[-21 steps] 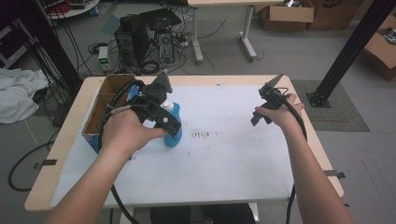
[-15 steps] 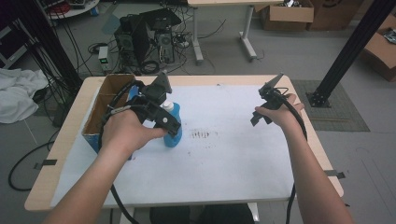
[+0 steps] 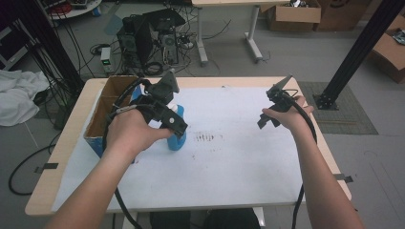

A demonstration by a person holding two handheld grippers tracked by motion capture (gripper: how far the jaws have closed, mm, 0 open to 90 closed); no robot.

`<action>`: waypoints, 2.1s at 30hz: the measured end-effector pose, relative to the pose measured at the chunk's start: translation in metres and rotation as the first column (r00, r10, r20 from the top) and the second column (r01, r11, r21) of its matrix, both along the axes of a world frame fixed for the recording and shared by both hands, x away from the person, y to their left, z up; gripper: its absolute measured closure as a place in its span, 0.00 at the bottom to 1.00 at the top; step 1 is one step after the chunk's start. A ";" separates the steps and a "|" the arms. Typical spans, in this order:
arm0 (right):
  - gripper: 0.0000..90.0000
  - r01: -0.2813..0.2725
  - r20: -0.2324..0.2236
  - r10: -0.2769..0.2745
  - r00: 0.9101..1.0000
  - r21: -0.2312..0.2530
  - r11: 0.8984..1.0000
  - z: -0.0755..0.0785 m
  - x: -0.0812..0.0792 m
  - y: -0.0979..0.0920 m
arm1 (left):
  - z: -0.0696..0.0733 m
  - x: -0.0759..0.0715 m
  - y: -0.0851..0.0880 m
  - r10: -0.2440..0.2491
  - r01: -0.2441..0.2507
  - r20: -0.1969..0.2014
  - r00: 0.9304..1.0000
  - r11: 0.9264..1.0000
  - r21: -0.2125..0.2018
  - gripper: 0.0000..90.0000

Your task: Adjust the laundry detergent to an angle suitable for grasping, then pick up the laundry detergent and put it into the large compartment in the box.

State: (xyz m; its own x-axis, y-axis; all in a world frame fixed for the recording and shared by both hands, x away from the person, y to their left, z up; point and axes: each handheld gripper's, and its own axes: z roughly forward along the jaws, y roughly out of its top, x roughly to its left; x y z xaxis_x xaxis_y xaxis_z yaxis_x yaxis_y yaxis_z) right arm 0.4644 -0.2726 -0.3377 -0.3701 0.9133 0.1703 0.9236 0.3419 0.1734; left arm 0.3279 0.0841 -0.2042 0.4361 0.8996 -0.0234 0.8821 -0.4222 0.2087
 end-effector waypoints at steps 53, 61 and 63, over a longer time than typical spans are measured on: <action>0.18 -0.024 0.016 0.024 1.000 0.010 1.000 0.002 -0.001 0.007 | -0.007 0.081 -0.004 0.053 -0.053 0.007 0.999 0.998 0.044 0.00; 0.18 -0.025 0.037 0.025 0.999 0.019 1.000 0.003 0.001 0.006 | -0.020 0.096 -0.011 0.040 -0.039 -0.009 0.999 0.997 0.060 0.00; 0.18 -0.025 0.037 0.024 0.999 0.019 1.000 0.003 0.001 0.006 | -0.024 0.100 -0.013 0.036 -0.035 -0.014 0.999 0.997 0.068 0.00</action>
